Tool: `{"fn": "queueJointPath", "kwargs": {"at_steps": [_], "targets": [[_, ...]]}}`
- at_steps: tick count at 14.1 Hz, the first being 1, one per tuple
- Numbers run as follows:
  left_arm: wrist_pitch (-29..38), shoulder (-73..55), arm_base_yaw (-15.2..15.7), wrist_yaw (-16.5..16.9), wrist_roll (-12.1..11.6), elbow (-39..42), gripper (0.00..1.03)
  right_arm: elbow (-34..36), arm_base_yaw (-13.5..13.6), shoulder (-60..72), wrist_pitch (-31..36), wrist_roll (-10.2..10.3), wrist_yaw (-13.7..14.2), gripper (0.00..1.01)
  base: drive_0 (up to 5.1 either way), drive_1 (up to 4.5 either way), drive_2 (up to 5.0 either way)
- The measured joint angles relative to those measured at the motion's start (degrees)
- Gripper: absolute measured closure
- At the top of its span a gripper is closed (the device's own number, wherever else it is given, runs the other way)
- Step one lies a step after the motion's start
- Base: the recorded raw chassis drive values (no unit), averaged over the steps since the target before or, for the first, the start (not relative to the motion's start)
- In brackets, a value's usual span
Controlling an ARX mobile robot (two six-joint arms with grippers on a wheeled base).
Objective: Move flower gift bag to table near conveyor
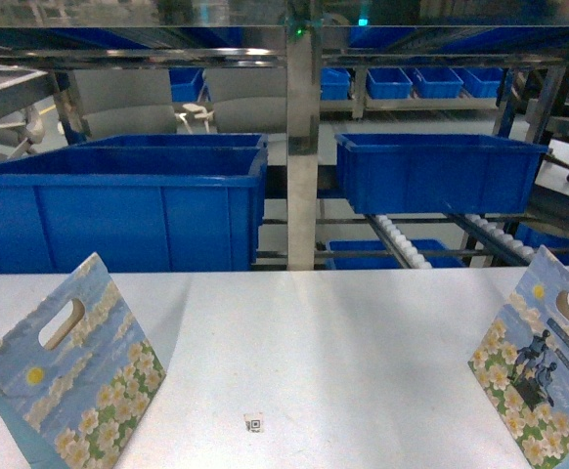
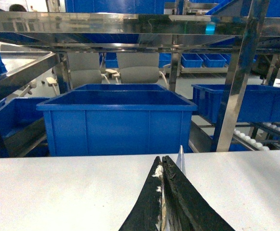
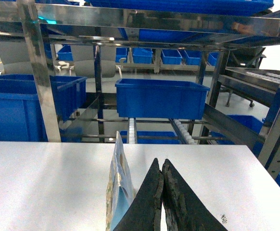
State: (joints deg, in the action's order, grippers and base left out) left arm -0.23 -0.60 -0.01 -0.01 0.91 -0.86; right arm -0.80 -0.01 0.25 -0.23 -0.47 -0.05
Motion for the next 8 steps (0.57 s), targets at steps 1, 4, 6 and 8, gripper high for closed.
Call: {"fn": "queueJointPath", "kwargs": {"at_steps": [1,4,6,8], "targets": [[0.0,0.0,0.0,0.0,0.02,0.0,0.8,0.0,0.0,0.0,-0.02,0.0,0.0,0.8,0.0,0.0,0.0],[-0.02,0.0,0.0,0.0,0.02,0.0,0.4,0.0,0.0,0.0,-0.02,0.0,0.0,0.4,0.0,0.0,0.0],[-0.02,0.0,0.0,0.0,0.02,0.0,0.11,0.0,0.0,0.0,-0.02,0.0,0.0,0.11,0.0,0.0,0.0],[-0.02,0.0,0.0,0.0,-0.04,0.0,0.05,0.0,0.0,0.0,-0.02,0.0,0.0,0.03,0.0,0.0,0.0]]}}
